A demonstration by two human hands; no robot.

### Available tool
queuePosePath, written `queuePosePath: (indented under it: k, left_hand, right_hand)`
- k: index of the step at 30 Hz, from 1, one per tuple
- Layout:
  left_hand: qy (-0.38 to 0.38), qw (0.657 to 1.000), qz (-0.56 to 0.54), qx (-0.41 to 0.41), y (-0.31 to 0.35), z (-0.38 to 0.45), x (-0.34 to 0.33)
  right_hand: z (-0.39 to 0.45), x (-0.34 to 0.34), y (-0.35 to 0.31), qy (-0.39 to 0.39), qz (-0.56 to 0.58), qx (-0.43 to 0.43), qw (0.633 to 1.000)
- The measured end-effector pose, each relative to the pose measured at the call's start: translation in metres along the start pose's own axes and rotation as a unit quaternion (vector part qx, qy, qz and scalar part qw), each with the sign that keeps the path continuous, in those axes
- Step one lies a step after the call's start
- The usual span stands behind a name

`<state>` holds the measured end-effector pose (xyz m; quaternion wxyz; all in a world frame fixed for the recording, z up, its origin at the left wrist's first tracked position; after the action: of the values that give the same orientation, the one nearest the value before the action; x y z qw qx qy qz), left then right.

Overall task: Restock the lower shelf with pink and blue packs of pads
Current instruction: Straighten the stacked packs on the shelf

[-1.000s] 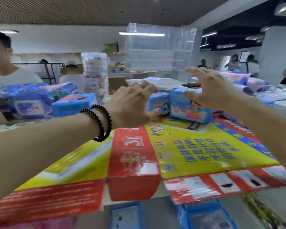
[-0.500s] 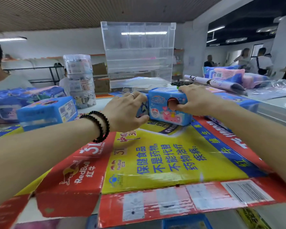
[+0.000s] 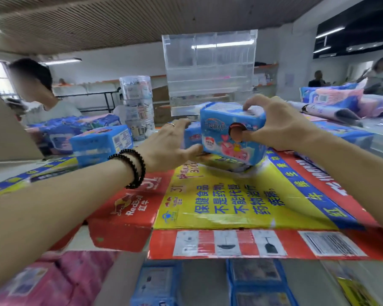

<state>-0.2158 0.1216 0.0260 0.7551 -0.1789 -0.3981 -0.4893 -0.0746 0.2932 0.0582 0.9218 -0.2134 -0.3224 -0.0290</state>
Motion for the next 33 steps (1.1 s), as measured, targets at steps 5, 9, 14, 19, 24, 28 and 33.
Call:
queuePosePath:
  k: [5, 9, 14, 19, 24, 28, 33]
  left_hand:
    - [0.061, 0.975, -0.212, 0.031, -0.006, -0.022, 0.046]
    - [0.131, 0.899, -0.412, 0.078, -0.023, -0.065, 0.1]
    - [0.184, 0.847, -0.491, 0.093, -0.053, -0.142, 0.175]
    - [0.244, 0.832, -0.481, 0.132, -0.099, -0.214, 0.223]
    - [0.268, 0.811, -0.496, 0.156, -0.12, -0.273, 0.239]
    - [0.261, 0.805, -0.507, 0.166, -0.122, -0.31, 0.234]
    - [0.255, 0.781, -0.533, 0.203, -0.115, -0.347, 0.216]
  right_hand:
    - [-0.027, 0.038, -0.07, 0.048, 0.065, 0.049, 0.996]
    - [-0.051, 0.042, -0.138, 0.036, 0.201, 0.056, 0.977]
    - [-0.077, 0.011, -0.21, -0.046, 0.386, 0.029, 0.921]
    - [-0.116, -0.032, -0.282, -0.051, 0.494, 0.02, 0.867]
    - [-0.167, -0.046, -0.321, -0.033, 0.546, 0.02, 0.837]
    - [-0.205, -0.055, -0.333, -0.049, 0.554, -0.017, 0.831]
    - [-0.247, -0.057, -0.331, -0.042, 0.537, -0.048, 0.841]
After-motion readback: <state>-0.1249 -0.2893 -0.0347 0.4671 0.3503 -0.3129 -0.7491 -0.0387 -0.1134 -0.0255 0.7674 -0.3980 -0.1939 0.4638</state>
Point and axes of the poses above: each hand's wrist, its own z-axis towards the middle knuckle, its own x-axis out of the back of the hand, y = z × x, the point moved 8 cm from there along z, towards the middle knuckle, and after that the axes turned 14 degrees about y, right-handed, at the moved point
